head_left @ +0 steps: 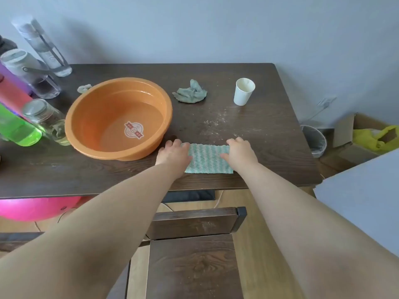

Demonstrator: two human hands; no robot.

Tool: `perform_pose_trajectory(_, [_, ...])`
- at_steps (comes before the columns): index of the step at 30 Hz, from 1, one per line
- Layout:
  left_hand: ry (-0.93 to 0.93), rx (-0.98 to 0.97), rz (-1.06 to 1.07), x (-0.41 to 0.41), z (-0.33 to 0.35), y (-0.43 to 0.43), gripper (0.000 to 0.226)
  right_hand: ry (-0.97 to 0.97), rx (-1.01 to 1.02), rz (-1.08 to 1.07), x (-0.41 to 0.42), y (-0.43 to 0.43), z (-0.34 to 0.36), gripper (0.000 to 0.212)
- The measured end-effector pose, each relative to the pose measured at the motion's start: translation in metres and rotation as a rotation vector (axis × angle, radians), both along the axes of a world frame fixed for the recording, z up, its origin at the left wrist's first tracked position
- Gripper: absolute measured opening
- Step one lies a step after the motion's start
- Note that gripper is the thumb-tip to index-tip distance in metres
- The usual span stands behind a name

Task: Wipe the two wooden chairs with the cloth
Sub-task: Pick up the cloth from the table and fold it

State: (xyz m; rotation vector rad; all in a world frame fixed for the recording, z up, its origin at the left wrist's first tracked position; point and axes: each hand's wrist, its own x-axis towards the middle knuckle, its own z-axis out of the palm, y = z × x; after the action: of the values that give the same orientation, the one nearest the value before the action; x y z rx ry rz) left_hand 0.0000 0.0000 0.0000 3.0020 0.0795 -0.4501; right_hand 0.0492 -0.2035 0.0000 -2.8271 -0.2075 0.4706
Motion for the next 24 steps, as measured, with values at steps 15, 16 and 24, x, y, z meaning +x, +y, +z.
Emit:
perform_pose_trajectory(15, [-0.048, -0.147, 0.149, 0.013, -0.025, 0.008, 0.032, -0.008, 0.130, -0.181, 0.006, 0.003, -0.026, 0.021])
perform_pose_trajectory(16, [-0.052, -0.147, 0.158, 0.012, -0.025, 0.008, 0.028, -0.006, 0.129, -0.171, 0.006, 0.003, -0.027, 0.017])
perform_pose_trajectory(24, [-0.022, -0.235, 0.261, 0.007, -0.009, 0.013, 0.016, -0.037, 0.183, -0.194, -0.002, 0.000, -0.015, 0.007])
